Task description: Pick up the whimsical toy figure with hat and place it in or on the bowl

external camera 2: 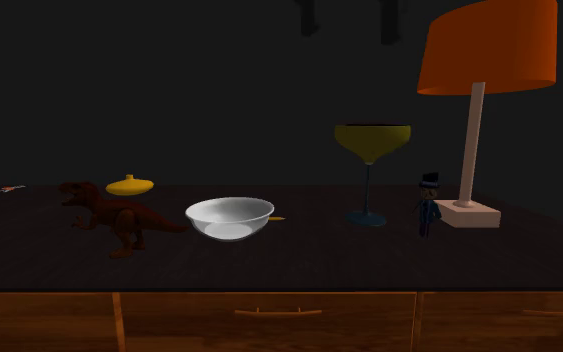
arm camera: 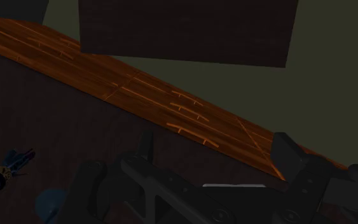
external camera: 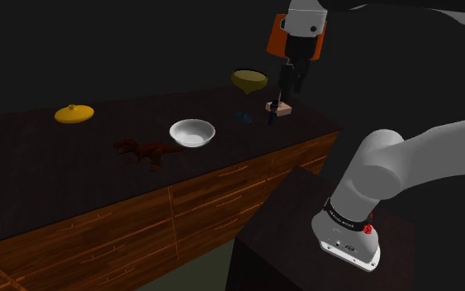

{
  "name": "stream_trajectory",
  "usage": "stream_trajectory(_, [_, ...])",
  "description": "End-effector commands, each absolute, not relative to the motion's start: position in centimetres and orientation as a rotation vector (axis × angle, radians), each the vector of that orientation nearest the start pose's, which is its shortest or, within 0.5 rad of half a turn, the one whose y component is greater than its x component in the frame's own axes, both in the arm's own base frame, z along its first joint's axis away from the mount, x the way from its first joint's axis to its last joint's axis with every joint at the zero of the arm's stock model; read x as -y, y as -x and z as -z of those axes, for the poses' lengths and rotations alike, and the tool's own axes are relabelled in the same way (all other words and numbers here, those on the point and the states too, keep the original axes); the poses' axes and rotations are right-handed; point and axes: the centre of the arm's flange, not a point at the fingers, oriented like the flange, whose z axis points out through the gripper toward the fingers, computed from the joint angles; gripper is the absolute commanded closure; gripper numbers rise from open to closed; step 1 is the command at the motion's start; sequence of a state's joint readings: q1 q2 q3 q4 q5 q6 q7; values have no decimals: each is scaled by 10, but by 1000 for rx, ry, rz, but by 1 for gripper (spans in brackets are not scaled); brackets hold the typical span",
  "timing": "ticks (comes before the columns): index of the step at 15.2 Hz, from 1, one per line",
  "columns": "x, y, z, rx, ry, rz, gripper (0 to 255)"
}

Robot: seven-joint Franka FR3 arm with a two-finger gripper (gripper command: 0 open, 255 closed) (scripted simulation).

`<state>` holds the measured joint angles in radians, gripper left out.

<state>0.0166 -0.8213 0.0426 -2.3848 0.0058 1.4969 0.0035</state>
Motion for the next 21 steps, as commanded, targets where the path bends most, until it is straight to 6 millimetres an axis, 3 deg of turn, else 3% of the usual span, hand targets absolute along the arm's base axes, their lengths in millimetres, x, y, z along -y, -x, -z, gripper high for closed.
stream_trajectory(1, [-22, -288, -581, 65, 3166, -105, 0])
stream_trajectory(21, [190, -418, -478, -68, 3136, -122, 0])
